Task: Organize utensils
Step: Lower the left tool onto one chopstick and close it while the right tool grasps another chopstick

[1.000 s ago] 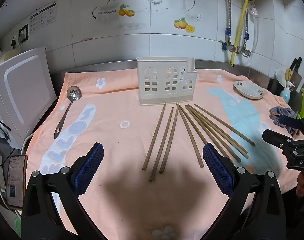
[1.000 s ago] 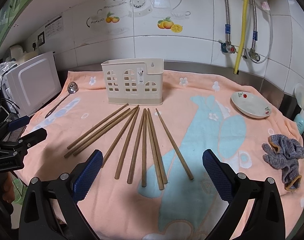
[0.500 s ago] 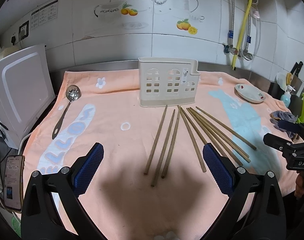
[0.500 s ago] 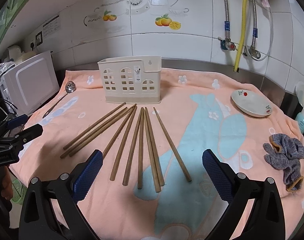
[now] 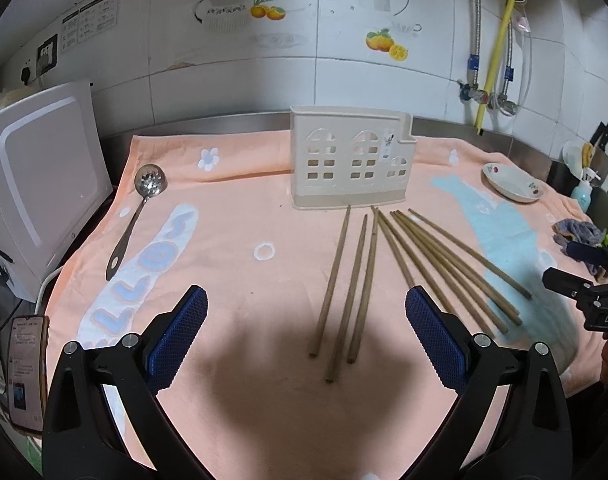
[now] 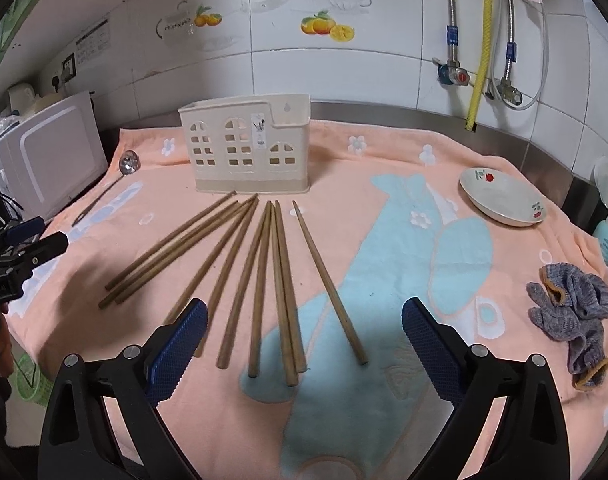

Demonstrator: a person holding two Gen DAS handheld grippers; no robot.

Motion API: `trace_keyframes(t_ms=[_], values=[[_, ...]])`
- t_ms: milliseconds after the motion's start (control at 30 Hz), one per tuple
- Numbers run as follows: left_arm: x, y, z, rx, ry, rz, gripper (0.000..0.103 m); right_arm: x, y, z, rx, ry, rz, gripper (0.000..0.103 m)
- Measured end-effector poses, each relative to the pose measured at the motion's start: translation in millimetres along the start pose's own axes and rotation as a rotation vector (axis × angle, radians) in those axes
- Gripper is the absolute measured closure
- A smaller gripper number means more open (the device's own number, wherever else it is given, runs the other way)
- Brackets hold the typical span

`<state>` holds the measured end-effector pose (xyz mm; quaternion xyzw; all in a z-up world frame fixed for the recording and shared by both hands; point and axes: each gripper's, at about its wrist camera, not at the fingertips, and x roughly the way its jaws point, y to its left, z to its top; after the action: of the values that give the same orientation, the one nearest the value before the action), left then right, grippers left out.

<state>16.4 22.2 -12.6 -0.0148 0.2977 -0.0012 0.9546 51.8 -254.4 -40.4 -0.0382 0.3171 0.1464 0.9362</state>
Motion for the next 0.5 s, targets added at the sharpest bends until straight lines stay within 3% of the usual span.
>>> trace_keyframes(t_ms=[67,200,500], values=[[6.6,4.8,-0.2,-0.010,0.016,-0.002,0.006,5.4,-2.2,-0.2,0.000,0.016,0.012,0.022],[18.0,11.6,-1.2,-0.015,0.041,-0.004,0.006,15.6,-7.4,-1.5,0.005,0.035,0.015,0.025],[33.1,13.5,-6.8,0.010,0.068,-0.057,0.009,42.4,-23.7,-12.6,0.017,0.100,0.023,0.048]])
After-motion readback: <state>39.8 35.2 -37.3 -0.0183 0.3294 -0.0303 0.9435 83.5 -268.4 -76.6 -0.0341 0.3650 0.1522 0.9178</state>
